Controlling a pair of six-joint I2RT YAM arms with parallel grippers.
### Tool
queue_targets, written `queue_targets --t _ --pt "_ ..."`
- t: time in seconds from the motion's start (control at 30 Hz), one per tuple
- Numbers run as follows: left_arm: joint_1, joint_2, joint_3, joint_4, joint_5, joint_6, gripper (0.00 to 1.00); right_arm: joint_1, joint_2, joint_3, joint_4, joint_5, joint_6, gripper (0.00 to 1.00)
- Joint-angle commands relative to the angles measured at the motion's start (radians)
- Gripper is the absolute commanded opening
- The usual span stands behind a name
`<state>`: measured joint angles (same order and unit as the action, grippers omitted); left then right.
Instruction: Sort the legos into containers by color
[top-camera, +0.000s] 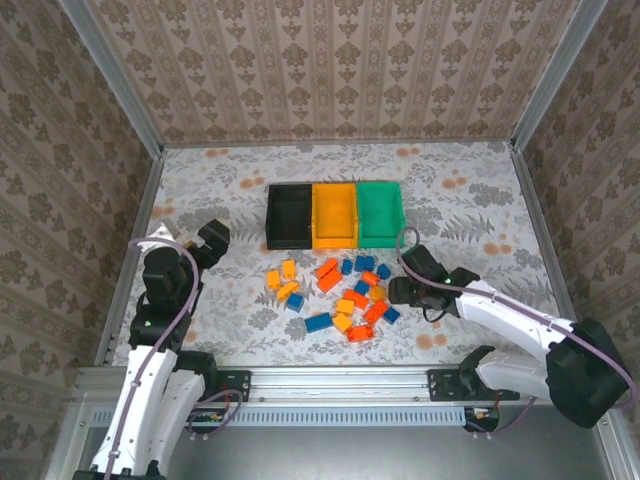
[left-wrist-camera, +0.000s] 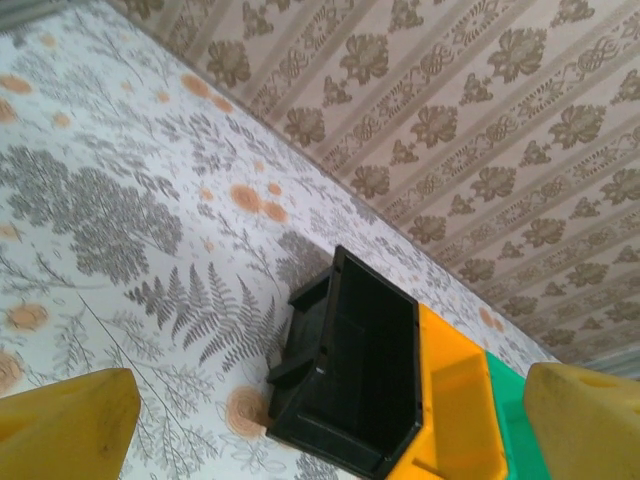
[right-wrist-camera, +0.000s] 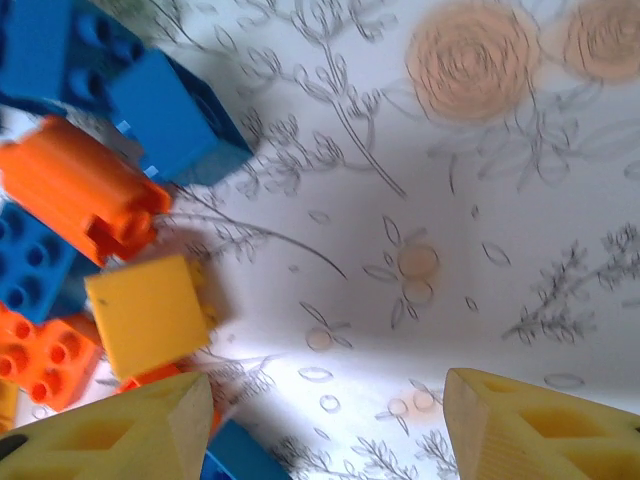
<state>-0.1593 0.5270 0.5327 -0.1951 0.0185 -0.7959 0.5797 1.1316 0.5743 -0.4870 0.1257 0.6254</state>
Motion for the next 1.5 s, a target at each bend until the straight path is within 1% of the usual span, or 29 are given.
queue_targets --t 0.0,0.1,0.2,0.33,0.4,0.6,0.83,0.93,1.03,1.23,1.37,1.47 --pt "0.011 0.008 -0.01 0.024 0.126 -0.042 1.0 0.007 -0.025 -0.009 0.043 -0.036 0.019 0.65" --pt "0.01 0.057 -0.001 0.023 0.166 -0.029 1.0 0.026 0.002 0.005 0.123 -0.085 -0.013 0.65" --pt "0.005 0.085 -0.001 0.026 0.181 -0.032 1.0 0.05 0.066 0.043 0.16 -0.088 -0.034 0.65" --pt "-0.006 0.082 -0.015 0.043 0.18 -0.043 1.0 0.076 0.159 0.094 0.188 -0.081 -0.055 0.66" --pt "-0.012 0.089 -0.005 0.029 0.184 -0.031 1.0 0.091 0.219 0.134 0.163 -0.049 -0.064 0.66" --pt "-0.034 0.13 0.065 -0.092 0.153 0.019 1.0 0.133 0.337 0.19 0.093 0.012 -0.078 0.67" --pt "-0.039 0.169 0.068 -0.084 0.169 0.011 1.0 0.159 0.4 0.206 0.047 0.073 -0.077 0.64" --pt "-0.045 0.193 0.079 -0.088 0.178 0.015 1.0 0.16 0.426 0.216 0.035 0.09 -0.075 0.6" --pt "-0.048 0.202 0.085 -0.085 0.184 0.017 1.0 0.159 0.417 0.208 0.025 0.123 -0.062 0.58" --pt "-0.058 0.2 0.085 -0.07 0.189 0.014 1.0 0.156 0.306 0.164 0.046 0.127 -0.063 0.59" --pt "-0.066 0.2 0.088 -0.06 0.193 0.008 1.0 0.156 0.221 0.168 0.057 0.086 -0.088 0.64" --pt "-0.071 0.199 0.091 -0.06 0.192 0.011 1.0 0.157 0.238 0.18 0.044 0.053 -0.098 0.64"
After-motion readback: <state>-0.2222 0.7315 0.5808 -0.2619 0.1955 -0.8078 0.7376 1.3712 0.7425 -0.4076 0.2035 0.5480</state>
